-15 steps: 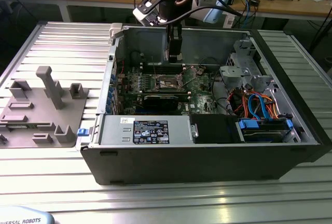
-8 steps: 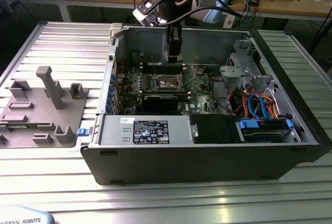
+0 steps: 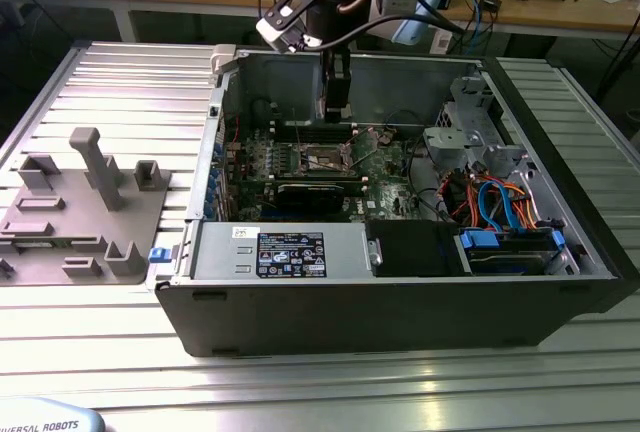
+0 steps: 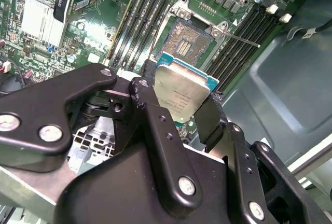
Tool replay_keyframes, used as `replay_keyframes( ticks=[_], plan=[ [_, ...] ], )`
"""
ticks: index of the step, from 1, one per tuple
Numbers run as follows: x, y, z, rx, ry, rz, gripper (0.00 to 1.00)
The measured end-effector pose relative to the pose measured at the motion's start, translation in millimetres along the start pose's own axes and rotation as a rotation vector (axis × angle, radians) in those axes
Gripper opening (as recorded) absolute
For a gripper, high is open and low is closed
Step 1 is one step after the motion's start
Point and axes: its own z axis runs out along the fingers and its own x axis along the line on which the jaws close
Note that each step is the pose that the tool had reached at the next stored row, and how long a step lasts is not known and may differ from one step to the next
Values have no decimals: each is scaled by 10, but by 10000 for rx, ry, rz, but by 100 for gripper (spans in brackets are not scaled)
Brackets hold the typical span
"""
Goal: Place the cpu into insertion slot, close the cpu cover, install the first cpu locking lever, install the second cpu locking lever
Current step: 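Place the cpu into insertion slot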
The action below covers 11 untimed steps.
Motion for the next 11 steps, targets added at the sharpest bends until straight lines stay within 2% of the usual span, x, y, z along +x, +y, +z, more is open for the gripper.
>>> replay_keyframes(
  ticks=[11],
  plan=[
    [0, -1, 24, 0, -1, 0, 54]
  ],
)
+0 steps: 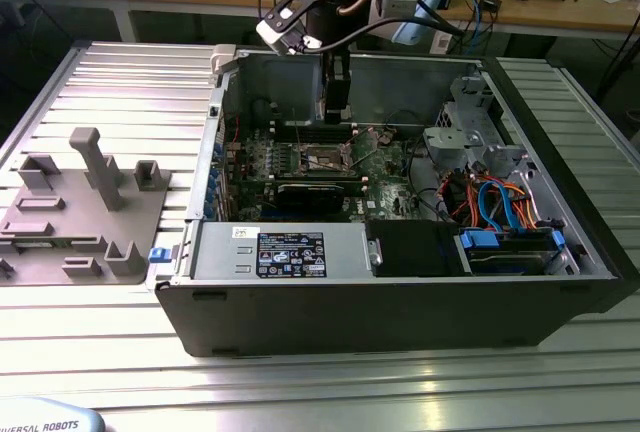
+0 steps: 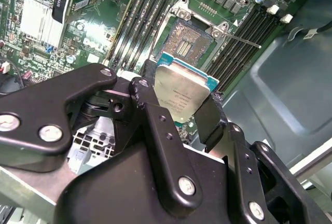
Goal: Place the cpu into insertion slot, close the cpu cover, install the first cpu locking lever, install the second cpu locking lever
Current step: 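Place the cpu into insertion slot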
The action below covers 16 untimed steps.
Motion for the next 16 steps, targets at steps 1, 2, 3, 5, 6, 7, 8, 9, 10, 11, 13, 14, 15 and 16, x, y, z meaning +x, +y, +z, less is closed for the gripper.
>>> replay_keyframes(
  ticks=[1, 2, 3, 5, 6, 7, 8, 9, 10, 11, 13, 14, 15, 16],
  plan=[
    [0, 0, 2, 0, 0, 0, 54],
    [0, -1, 21, 0, 0, 0, 54],
    [0, -1, 35, 0, 0, 0, 54],
    [0, -2, 36, 0, 0, 1, 54],
    [0, -2, 39, 0, 1, 1, 54],
    [0, -2, 41, -1, 1, 0, 54],
    [0, -2, 41, 0, 0, 0, 54],
    [0, -2, 54, 0, 0, 0, 54],
    [-1, -2, 61, 0, 0, 0, 54],
    [0, -2, 62, 0, 0, 1, 54],
    [0, -2, 65, -1, 2, 0, 54],
    [0, -2, 66, 0, 1, 0, 54],
    [-1, -3, 67, 0, 1, 0, 54],
    [-1, -3, 68, 0, 0, 0, 54]
  ],
)
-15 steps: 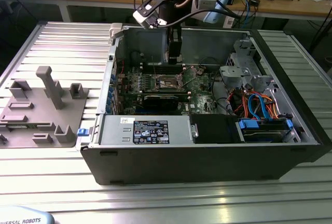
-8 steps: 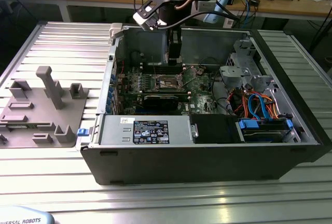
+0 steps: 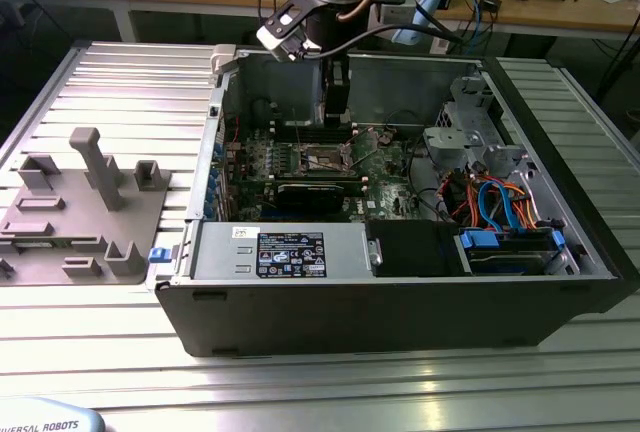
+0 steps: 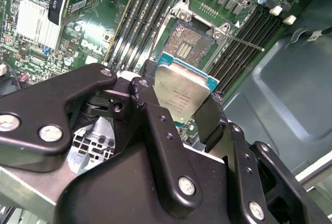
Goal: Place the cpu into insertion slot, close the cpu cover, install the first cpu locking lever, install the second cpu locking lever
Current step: 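Place the cpu into insertion slot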
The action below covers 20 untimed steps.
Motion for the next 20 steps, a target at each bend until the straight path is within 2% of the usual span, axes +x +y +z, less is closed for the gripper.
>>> replay_keyframes(
  ticks=[18, 20],
  plan=[
    [3, 0, 43, 2, 9, -218, 54],
    [3, -2, 100, 1, 9, -218, 54]
  ],
)
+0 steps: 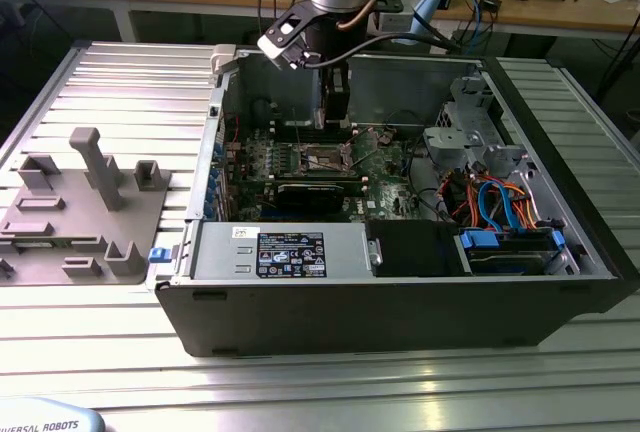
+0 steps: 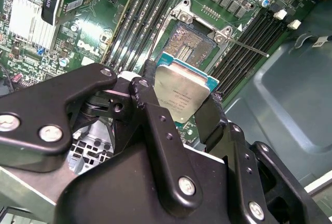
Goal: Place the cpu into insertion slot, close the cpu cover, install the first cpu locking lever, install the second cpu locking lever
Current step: 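Place the cpu into insertion slot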
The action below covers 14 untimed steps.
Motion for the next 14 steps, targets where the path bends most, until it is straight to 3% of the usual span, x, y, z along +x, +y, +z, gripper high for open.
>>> replay_keyframes(
  ticks=[14],
  plan=[
    [0, 0, 17, 0, 0, 0, 54]
  ],
)
